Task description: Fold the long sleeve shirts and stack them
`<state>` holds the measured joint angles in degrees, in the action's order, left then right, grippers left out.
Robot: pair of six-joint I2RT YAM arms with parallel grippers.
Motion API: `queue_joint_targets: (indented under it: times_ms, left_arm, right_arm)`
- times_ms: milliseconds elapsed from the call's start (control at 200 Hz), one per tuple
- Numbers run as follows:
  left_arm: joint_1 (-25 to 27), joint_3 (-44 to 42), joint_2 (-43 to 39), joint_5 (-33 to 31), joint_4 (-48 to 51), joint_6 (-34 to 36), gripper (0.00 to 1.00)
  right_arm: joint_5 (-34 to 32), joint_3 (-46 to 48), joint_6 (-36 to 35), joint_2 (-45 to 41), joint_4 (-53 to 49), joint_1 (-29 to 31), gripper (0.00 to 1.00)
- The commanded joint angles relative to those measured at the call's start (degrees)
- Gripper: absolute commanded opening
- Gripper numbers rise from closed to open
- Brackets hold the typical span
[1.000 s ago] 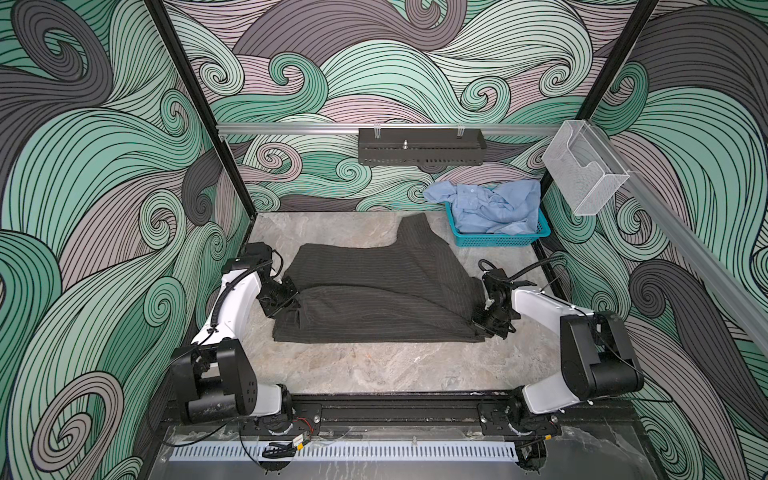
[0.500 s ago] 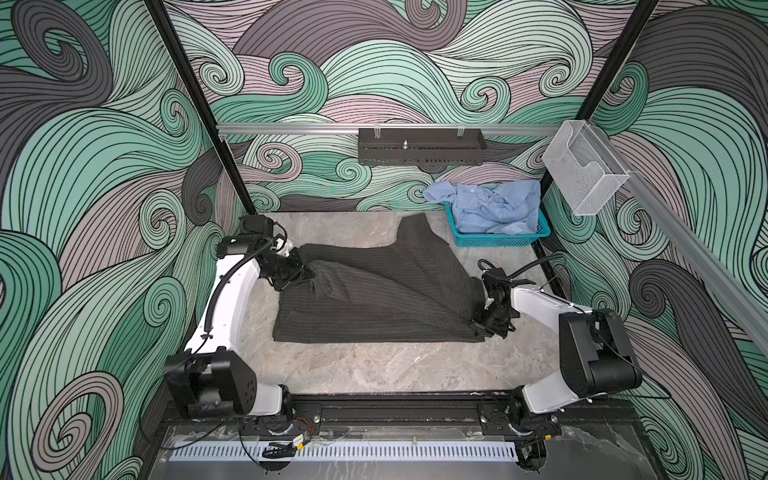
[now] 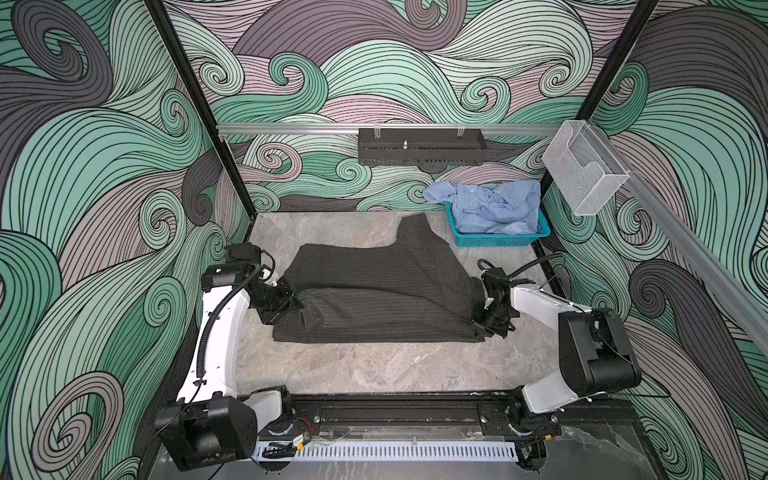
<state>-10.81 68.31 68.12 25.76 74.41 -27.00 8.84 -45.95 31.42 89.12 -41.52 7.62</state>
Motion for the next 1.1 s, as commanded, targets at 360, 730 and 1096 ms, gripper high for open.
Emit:
queue_joint_targets:
  times_ms: [360, 730, 1096]
  left_arm:
    - [-4.97, 4.4, 12.37, -12.85, 2.28, 3.56, 0.0]
    - [-4.73, 1.88, 24.69, -17.68, -4.55, 3.55, 0.0]
    - [-2.35, 3.73, 31.4, -20.42, -6.82, 2.9, 0.01]
  right_arm:
    - [-5.08, 0.27, -1.27, 2.55, -0.03, -0.76, 0.0]
    - [-5.34, 0.73, -0.87, 2.12, -0.05, -0.81, 0.0]
    - [-5.38, 1.5, -0.82, 0.71, -0.21, -0.78, 0.0]
